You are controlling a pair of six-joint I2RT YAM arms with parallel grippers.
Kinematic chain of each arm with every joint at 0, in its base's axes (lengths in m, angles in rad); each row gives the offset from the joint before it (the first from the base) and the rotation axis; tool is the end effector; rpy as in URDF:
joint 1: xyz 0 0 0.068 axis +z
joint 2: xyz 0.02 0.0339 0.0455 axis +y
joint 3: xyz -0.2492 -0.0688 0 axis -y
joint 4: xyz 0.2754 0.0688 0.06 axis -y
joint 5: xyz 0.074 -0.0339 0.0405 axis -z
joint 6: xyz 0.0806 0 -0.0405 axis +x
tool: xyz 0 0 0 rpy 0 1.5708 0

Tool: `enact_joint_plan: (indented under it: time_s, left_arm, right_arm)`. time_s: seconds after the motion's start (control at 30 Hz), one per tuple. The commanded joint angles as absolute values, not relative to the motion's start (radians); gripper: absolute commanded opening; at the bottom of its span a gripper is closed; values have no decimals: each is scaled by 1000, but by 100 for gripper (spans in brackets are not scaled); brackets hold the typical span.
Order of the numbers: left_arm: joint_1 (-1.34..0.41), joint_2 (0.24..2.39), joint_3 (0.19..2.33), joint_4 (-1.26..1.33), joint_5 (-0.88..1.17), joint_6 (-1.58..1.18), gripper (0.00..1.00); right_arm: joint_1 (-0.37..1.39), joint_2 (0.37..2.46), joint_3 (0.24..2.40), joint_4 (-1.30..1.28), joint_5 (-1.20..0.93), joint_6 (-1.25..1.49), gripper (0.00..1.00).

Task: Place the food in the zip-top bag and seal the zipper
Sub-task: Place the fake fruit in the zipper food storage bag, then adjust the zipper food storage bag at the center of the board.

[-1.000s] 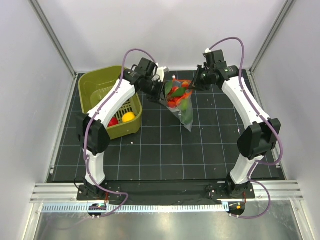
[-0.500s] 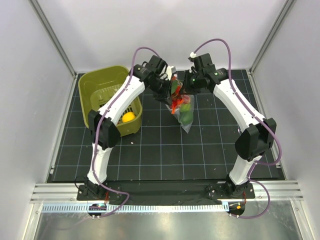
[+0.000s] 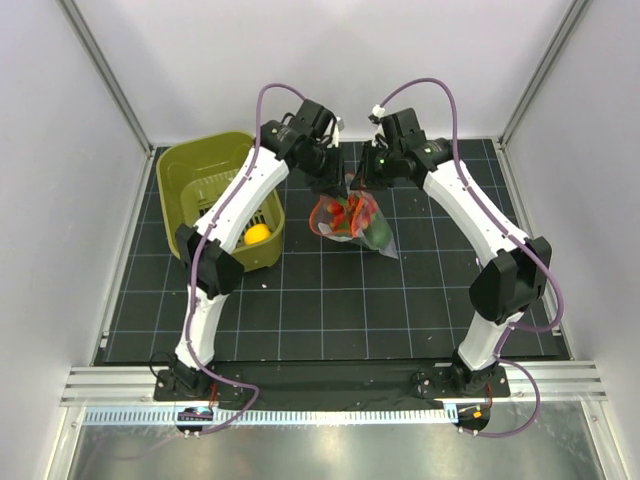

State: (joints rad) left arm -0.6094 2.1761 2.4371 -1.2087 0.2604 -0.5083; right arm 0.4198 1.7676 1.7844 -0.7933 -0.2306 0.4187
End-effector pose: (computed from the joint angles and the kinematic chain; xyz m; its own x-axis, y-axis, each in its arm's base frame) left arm 0.3990 -0.3038 0.3241 -0.9108 0.0623 -0.4080 0.2667 0.8433 -0.4667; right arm 0.4051 0.2010 0.3157 -0.8065 0.0735 -0.5866 -0.2384 0.8676 0.4364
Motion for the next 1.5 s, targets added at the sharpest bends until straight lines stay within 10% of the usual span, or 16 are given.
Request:
enact_joint_plan:
  time_s: [0.0,0.4,0.73,1.03,1.17,1.37,1.47]
  left_arm:
    - [-597,2120,2402,-1174,301,-569,32]
    - [-597,1898,2146,-1117,123,-561,65]
    - [-502,1762,1753,-852,248,-681,71]
    - [-502,1948,1939,-813,311,-673,73]
    - [-505,2006,1956,-819,330,-672,60]
    - [-518,2013,1997,-877,325,-628,0]
    - [-575,2057,2286,-1071,178,-533,0]
  right_arm:
    - [423,1687,1775,-744,-239,416,1]
    - [362,1675,1753,-730,-247,483,1]
    - [341,1677,1720,-695,-275,520,1]
    - [334,1680,1721,-695,-284,520,1]
    - [330,1683,1720,-695,-282,520,1]
    - [307,1680,1720,-724,-244,520,1]
    - [281,1684,1724,-784,-145,508,1]
